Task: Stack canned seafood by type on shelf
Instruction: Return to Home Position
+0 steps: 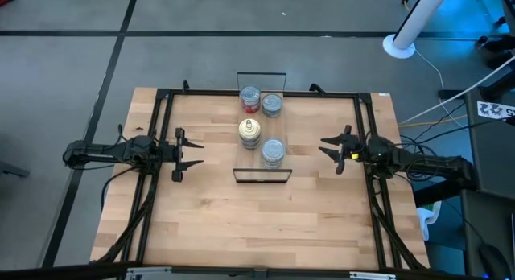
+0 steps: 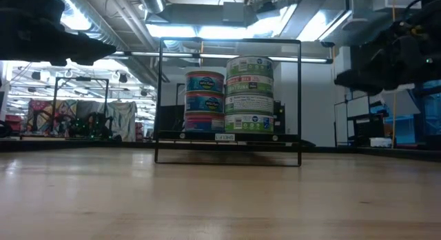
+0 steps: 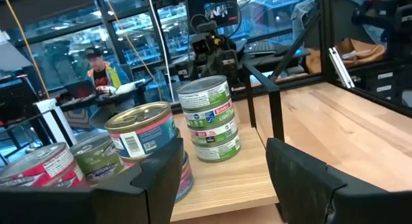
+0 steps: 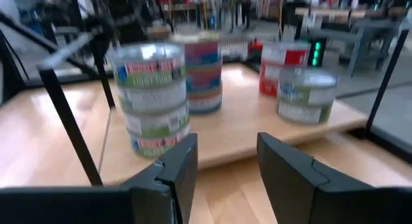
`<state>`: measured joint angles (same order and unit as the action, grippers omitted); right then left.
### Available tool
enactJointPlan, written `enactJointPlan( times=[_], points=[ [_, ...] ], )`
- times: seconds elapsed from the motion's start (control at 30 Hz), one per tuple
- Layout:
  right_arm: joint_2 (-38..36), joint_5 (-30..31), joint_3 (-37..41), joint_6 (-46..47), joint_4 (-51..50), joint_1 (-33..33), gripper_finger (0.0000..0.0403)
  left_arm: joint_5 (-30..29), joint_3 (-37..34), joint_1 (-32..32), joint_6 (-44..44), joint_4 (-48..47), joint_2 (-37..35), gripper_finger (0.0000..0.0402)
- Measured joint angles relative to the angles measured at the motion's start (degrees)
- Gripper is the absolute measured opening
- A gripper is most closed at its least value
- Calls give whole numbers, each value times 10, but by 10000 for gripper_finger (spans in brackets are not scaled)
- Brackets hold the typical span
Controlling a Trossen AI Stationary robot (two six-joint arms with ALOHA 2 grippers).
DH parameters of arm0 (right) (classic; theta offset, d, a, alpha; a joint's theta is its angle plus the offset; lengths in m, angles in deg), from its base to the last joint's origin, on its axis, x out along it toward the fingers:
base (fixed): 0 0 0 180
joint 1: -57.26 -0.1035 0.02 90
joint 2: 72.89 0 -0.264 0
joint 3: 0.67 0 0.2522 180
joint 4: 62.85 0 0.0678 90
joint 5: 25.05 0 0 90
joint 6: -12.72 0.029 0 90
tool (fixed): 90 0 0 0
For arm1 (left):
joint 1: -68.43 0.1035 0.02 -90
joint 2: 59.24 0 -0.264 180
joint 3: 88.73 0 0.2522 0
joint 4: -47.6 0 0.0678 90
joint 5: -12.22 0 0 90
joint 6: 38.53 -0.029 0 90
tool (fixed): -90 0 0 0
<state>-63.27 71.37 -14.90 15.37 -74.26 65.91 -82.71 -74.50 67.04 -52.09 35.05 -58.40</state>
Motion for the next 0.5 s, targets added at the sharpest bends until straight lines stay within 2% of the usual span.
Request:
enactJointPlan(
  times=[0.27, 0.5],
  points=[
    [-96, 0, 0, 0, 4, 0, 161, 0, 0, 0, 1, 0, 0, 219],
    [-94, 0, -4, 0, 4, 0, 161, 0, 0, 0, 2, 1, 0, 219]
  ],
)
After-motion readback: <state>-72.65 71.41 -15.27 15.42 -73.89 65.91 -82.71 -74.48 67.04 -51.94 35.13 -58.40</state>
